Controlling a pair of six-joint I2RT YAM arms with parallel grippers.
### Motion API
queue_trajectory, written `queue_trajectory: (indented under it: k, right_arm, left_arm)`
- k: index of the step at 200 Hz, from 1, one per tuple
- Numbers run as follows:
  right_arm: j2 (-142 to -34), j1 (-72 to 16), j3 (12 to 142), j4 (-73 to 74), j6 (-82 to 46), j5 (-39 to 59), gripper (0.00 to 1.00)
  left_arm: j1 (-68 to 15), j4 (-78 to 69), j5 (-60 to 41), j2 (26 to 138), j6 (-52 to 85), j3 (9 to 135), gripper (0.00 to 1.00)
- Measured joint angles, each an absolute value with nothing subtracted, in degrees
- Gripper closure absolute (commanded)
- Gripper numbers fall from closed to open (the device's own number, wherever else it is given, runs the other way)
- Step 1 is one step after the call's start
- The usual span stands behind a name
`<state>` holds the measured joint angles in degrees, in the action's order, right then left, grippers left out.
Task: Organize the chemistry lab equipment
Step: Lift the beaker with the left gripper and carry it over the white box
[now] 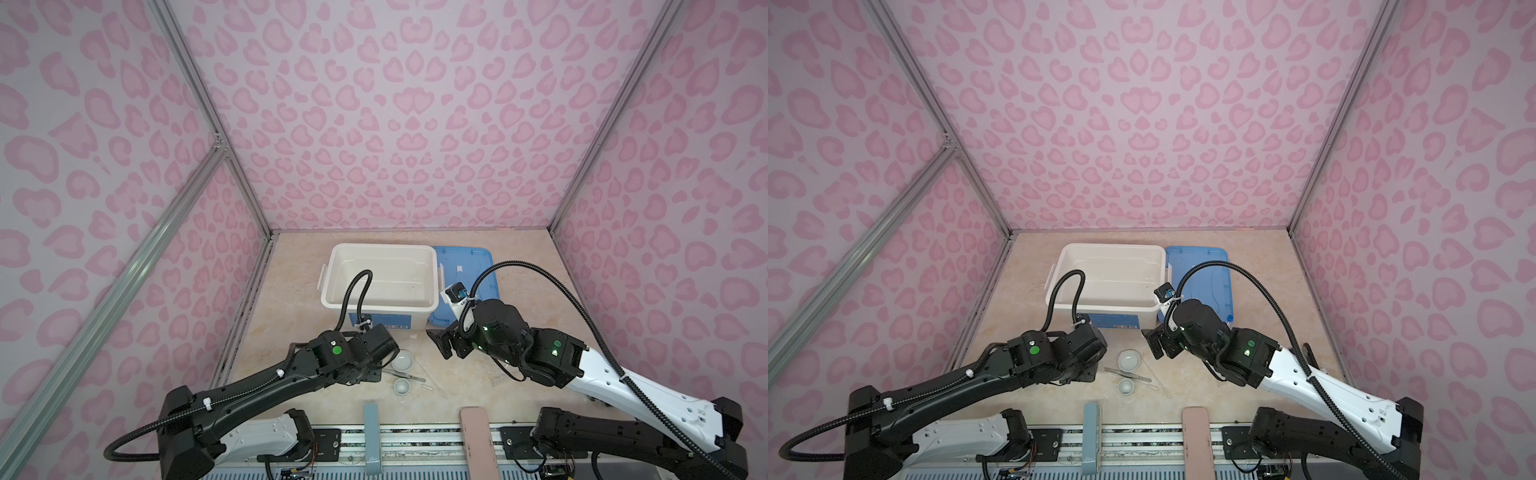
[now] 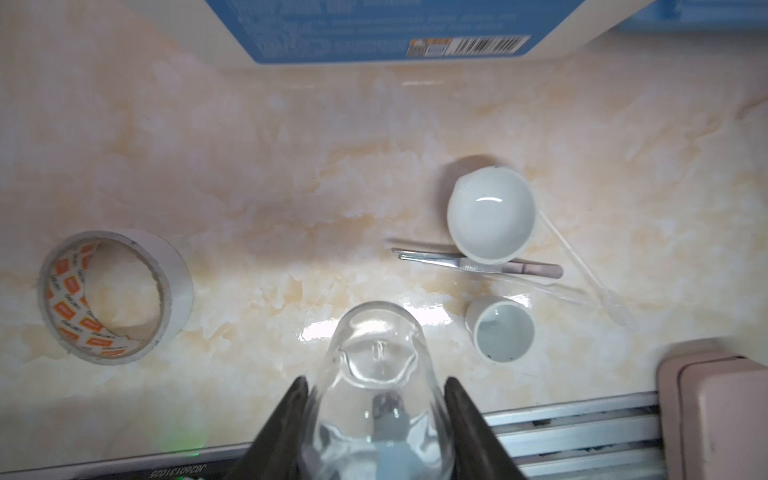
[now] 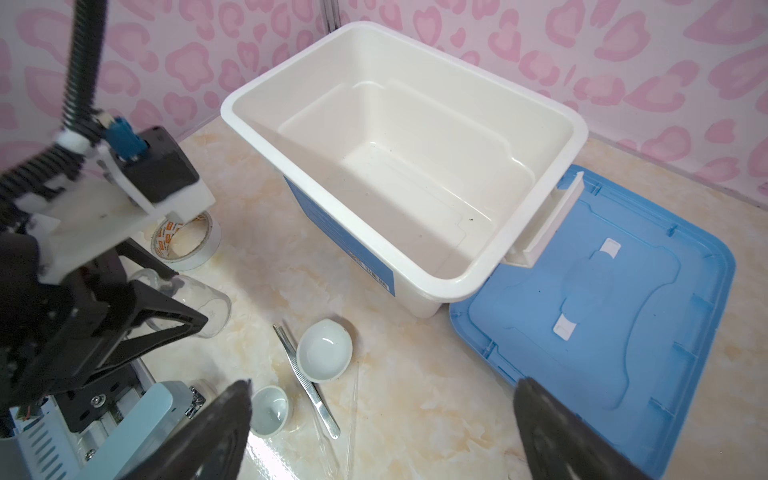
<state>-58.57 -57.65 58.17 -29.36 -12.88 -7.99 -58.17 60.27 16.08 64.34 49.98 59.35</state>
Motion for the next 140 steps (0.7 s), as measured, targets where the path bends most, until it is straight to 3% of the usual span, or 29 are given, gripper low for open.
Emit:
queue_trajectory:
  k: [54,90,140]
  right_arm:
    - [-61.3,-57.65,62.57,-27.99,-12.93,-8.78,0.01]
    - [-64.86,-57.65,65.8,-25.63,-12.93,-8.91,0.02]
    - [-68.97,-57.65,68.03,-23.53,-12.97,-7.9,0.02]
  left_arm:
    - [-43.35,64.34,17.67,68.34,35.14,82.7,0.72]
    - [-31.59,60.55,15.18,76.14,26.35,85.41,0.75]
    - [-25.85,54.89,13.34,86.76,20.1,85.67,0.79]
